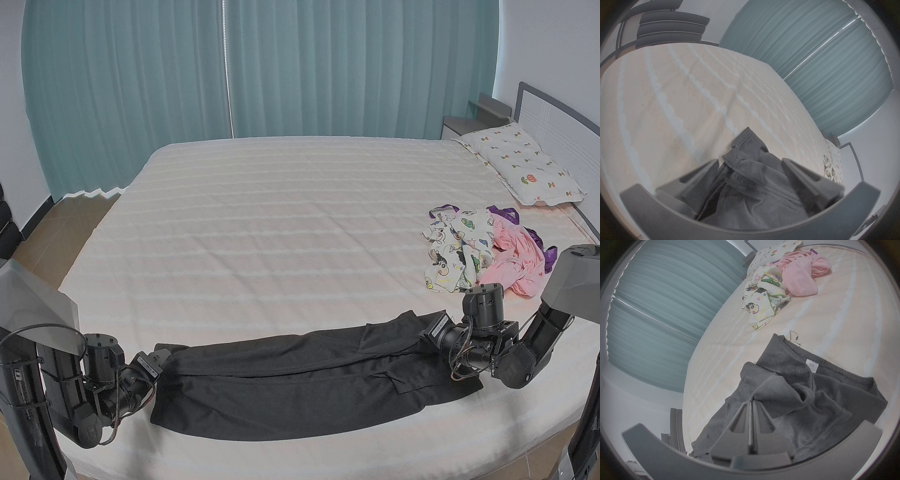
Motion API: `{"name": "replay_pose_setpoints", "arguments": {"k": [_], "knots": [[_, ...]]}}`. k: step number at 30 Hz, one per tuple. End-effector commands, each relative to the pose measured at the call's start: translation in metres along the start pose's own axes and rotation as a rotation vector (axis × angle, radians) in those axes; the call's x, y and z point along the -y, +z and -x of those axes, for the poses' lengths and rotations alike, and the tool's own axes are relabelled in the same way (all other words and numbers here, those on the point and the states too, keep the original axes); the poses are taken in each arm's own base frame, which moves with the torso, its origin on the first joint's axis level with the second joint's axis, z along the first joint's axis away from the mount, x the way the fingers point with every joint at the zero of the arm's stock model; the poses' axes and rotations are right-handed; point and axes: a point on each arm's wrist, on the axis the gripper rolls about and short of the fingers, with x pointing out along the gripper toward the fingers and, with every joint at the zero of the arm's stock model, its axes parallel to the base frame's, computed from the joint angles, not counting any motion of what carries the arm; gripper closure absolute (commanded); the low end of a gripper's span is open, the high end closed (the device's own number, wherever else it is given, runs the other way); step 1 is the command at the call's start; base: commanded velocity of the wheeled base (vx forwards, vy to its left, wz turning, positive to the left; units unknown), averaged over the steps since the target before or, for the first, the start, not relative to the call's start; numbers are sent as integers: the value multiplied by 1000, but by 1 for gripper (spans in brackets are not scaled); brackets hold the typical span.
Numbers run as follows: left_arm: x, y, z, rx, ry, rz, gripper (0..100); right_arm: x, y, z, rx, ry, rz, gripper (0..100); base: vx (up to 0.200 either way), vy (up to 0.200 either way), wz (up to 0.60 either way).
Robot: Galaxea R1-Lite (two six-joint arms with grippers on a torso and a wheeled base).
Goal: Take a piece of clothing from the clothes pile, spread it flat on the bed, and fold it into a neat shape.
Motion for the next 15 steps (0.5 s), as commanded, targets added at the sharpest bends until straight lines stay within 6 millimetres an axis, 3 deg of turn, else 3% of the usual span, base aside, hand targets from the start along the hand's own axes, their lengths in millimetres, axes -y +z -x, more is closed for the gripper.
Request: {"name": "replay_pose_setpoints", "arguments": {"k": [1,8,15], "knots": [[-2,0,-4,4,2,3,100,0,0,0,0,1,0,100,0,0,0],[1,7,-6,40,-17,14,100,-2,1,1,5,8,-1,100,0,0,0],[21,30,-9,146,-117,34,100,-13,11,5,57,82,-4,100,0,0,0]]}}
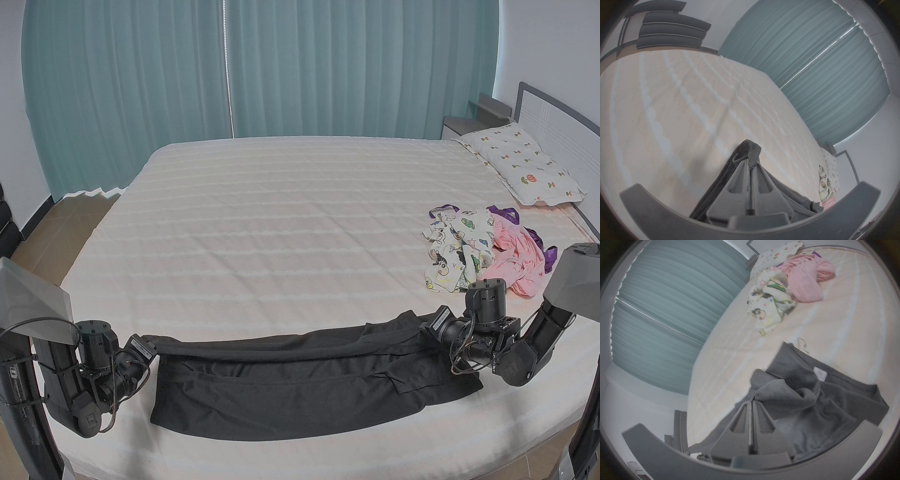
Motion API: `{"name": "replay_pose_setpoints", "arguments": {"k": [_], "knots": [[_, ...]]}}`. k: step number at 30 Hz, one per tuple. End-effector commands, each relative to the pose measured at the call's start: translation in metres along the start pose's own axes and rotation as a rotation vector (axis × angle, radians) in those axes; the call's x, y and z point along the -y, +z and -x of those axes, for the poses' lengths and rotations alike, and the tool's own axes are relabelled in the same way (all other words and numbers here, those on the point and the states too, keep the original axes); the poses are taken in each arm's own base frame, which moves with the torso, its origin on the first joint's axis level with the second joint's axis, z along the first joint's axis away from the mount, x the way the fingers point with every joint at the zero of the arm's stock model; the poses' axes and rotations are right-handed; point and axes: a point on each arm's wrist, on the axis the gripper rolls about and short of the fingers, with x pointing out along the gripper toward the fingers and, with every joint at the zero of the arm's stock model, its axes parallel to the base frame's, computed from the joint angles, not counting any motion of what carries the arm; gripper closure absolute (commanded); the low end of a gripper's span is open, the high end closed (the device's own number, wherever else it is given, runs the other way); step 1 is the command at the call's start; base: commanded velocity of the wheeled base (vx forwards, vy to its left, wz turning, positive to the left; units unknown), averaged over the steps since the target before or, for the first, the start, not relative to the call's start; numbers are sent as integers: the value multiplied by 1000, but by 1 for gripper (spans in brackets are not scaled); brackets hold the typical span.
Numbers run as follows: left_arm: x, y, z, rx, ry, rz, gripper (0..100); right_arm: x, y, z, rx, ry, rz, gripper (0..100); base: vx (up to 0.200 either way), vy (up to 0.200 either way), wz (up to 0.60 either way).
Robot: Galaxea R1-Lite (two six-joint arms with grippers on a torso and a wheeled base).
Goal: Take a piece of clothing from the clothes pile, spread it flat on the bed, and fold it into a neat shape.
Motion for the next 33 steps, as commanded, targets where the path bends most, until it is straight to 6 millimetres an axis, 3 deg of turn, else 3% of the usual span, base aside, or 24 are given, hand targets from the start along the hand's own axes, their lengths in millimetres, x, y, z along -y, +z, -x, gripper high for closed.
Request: {"name": "replay_pose_setpoints", "arguments": {"k": [1,8,12,13,17,27,33], "knots": [[16,15,-1,72,-83,11,100,-12,8,5,50,79,-4,100,0,0,0],[35,35,-1,167,-177,51,100,-23,27,10,226,268,-39,100,0,0,0],[34,36,-1,160,-182,78,100,-14,24,8,236,263,-35,100,0,0,0],[31,33,-3,146,-170,106,100,4,12,2,186,195,-16,100,0,0,0],[17,23,-8,107,-98,97,100,17,5,1,149,126,30,100,0,0,0],[-10,-2,16,-53,18,1,100,23,-2,20,66,13,158,100,0,0,0],[-16,-11,15,-96,53,-34,100,31,-7,17,26,-41,196,100,0,0,0]]}}
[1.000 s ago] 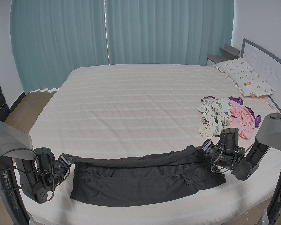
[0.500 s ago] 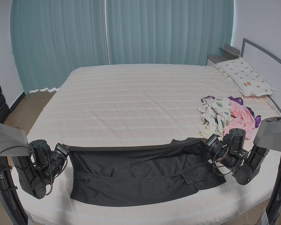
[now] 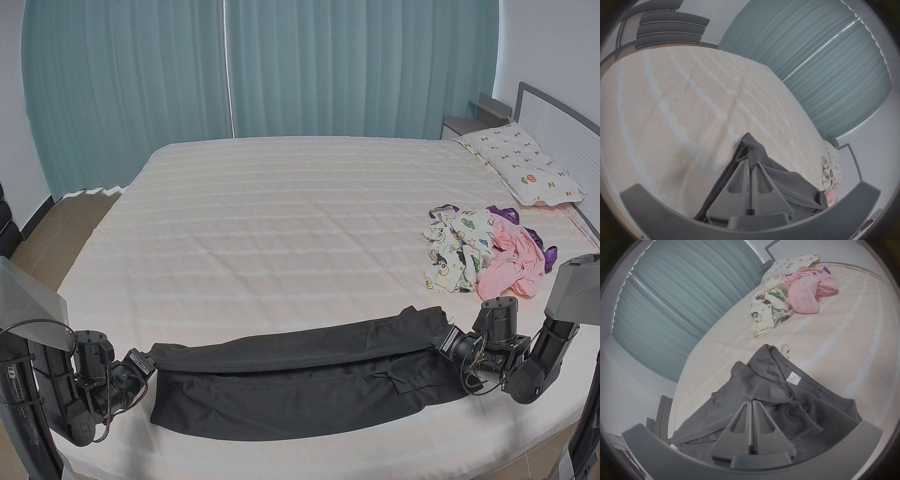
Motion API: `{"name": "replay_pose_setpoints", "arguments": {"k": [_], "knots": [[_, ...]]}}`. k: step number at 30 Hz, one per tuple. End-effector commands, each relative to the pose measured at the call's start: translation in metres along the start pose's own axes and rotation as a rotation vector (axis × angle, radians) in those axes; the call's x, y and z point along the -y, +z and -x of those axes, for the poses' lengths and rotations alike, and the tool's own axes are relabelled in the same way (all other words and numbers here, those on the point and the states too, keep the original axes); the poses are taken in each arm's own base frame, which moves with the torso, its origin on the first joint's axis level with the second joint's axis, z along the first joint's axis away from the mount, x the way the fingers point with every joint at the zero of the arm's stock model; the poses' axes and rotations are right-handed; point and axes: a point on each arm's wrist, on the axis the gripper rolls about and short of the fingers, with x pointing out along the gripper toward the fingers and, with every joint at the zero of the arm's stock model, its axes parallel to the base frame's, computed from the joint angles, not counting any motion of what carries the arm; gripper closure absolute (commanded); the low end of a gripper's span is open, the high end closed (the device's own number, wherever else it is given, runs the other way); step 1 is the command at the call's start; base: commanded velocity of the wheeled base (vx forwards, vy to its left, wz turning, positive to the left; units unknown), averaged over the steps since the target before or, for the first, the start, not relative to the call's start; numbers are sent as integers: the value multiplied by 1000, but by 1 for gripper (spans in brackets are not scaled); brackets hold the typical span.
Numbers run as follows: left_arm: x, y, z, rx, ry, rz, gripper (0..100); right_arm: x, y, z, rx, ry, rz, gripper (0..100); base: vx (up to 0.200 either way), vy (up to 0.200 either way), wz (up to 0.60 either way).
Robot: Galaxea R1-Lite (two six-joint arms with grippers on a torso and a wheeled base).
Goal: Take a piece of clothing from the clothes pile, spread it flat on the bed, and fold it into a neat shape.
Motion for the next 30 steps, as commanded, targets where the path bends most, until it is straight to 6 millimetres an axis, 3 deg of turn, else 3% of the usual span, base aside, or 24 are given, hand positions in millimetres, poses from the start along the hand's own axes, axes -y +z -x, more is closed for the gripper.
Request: {"name": "replay_pose_setpoints", "arguments": {"k": [1,19,20,21,22,30], "knots": [[-7,-9,-4,-39,34,-18,100,4,-5,-2,-27,-27,22,100,0,0,0],[-13,-18,-5,-84,64,-43,100,15,-13,-7,-76,-93,87,100,0,0,0],[-13,-19,-6,-85,66,-42,100,15,-14,-7,-82,-100,92,0,0,0,0],[-13,-19,-6,-87,68,-42,100,15,-14,-7,-86,-102,92,0,0,0,0],[-14,-20,-6,-90,71,-43,0,15,-14,-7,-89,-104,92,0,0,0,0],[-12,-20,-6,-86,67,-45,0,12,-4,-2,-62,-98,82,0,0,0,0]]}}
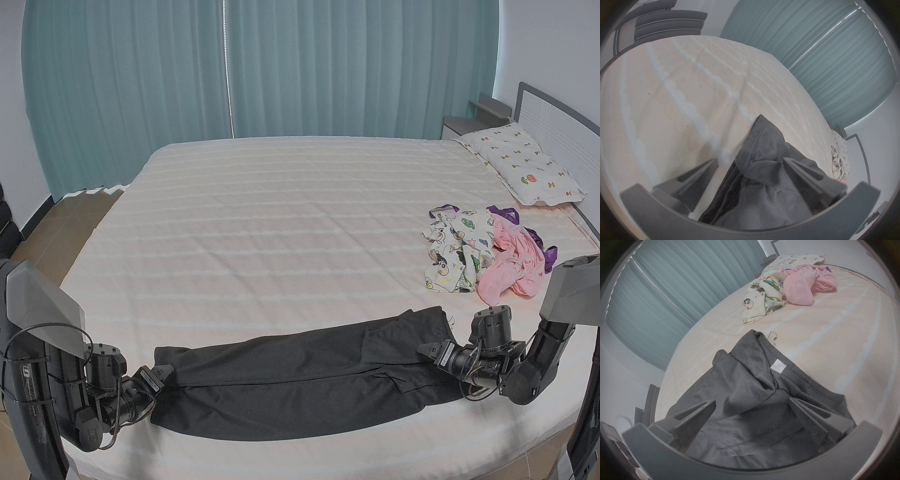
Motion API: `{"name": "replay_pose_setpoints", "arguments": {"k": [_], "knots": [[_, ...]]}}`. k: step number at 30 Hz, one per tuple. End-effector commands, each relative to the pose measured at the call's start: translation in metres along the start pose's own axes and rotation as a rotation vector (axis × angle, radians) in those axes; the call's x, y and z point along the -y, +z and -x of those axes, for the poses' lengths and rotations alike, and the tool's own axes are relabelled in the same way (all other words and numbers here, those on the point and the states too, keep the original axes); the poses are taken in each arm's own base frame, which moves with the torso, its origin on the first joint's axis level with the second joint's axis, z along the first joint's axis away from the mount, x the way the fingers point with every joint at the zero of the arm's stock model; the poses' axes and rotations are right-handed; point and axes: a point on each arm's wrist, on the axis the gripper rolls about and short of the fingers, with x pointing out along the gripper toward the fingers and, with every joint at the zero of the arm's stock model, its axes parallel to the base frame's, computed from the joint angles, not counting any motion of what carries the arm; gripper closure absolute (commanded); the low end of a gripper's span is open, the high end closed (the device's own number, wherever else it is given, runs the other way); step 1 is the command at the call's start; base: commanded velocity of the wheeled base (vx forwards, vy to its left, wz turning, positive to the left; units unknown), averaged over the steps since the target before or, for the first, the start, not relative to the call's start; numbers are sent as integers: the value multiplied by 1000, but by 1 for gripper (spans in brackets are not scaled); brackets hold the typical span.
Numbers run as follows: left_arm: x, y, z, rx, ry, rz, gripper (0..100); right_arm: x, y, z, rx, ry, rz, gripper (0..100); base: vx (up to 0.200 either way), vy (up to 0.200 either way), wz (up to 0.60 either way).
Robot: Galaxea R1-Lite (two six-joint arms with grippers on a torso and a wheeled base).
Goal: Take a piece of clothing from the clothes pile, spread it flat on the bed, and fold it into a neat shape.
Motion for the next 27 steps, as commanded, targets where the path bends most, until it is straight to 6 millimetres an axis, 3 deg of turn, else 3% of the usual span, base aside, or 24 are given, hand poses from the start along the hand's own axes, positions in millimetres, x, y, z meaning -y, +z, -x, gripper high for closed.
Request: {"name": "replay_pose_setpoints", "arguments": {"k": [1,8,14,21,27], "knots": [[2,1,1,16,-14,1,0,0,11,5,29,0,-17,0,0,0,0],[14,24,18,121,-95,25,0,-1,43,29,119,12,-60,0,0,0,0],[22,44,35,153,-197,-51,0,0,45,29,116,15,-65,0,0,0,0],[40,67,22,49,-231,-118,0,0,43,27,107,17,-62,0,0,0,0],[45,82,6,-184,-151,-259,0,2,38,21,87,5,-59,0,0,0,0]]}}
